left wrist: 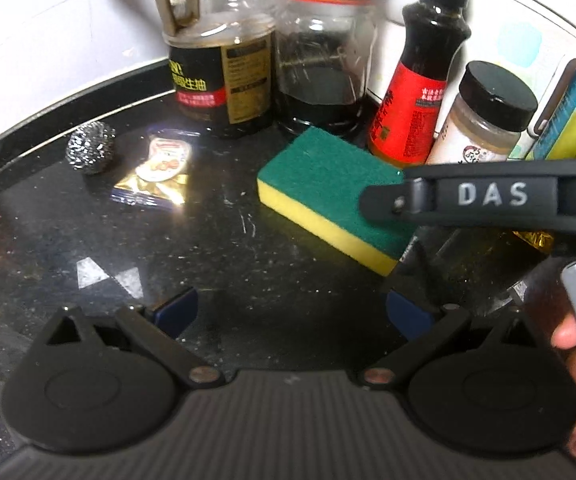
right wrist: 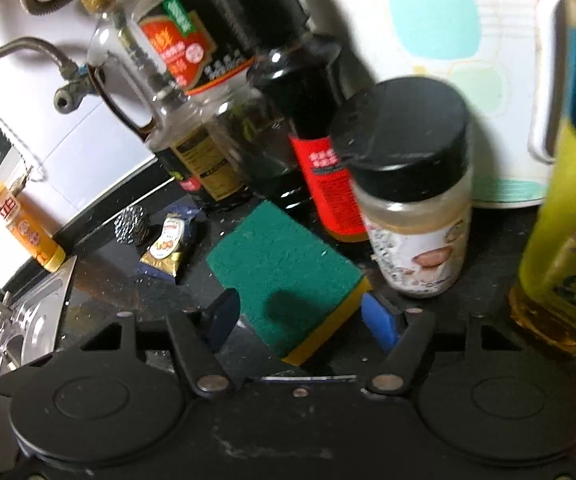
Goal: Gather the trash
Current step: 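Move both tools back to the green-and-yellow sponge by the bottles, then close both tools together on the green-and-yellow sponge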
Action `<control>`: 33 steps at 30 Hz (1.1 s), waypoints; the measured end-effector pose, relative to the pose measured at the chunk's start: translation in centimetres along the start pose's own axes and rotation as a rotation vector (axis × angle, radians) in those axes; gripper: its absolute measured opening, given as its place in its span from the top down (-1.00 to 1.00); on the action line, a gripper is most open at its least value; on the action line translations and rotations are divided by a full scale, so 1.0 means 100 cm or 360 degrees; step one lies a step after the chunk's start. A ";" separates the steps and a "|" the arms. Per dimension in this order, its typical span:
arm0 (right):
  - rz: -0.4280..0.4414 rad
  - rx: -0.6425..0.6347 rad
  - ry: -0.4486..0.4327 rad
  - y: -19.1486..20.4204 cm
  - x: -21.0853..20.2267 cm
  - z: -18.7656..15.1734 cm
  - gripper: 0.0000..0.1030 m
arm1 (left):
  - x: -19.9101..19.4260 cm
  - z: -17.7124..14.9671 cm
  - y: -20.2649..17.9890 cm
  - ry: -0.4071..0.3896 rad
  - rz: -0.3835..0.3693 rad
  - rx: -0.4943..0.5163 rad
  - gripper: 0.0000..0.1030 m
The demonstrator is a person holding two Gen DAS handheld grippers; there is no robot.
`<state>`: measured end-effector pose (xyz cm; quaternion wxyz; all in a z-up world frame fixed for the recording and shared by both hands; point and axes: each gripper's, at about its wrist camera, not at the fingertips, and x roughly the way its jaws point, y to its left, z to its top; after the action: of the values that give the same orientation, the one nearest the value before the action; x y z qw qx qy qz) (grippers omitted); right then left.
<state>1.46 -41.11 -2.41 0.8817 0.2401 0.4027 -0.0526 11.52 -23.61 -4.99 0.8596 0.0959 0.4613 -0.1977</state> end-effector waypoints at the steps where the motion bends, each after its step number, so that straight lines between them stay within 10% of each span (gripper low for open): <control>1: 0.0021 -0.0003 0.0021 0.001 0.003 0.000 -0.31 | 0.001 0.000 0.000 0.0004 0.0001 -0.0002 -1.00; 9: 0.0224 -0.0095 0.0142 0.033 0.016 -0.002 -0.30 | 0.000 0.003 0.017 -0.0001 0.0045 -0.0072 -1.00; 23: 0.0022 -0.0179 0.0073 0.029 0.018 0.021 -0.29 | 0.014 0.029 0.017 0.0002 0.0062 -0.0085 -1.00; 28: 0.0078 -0.0178 0.0105 0.024 0.033 0.025 0.39 | 0.023 0.037 0.020 0.0013 0.0066 -0.0076 -1.00; 33: 0.0107 -0.0211 0.0134 0.033 0.044 0.032 0.39 | 0.028 0.038 0.024 0.0022 0.0065 -0.0057 -0.95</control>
<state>7.50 -39.24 -2.61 0.8793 0.1966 0.4336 0.0138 16.82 -23.52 -5.25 0.8618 0.0913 0.4686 -0.1711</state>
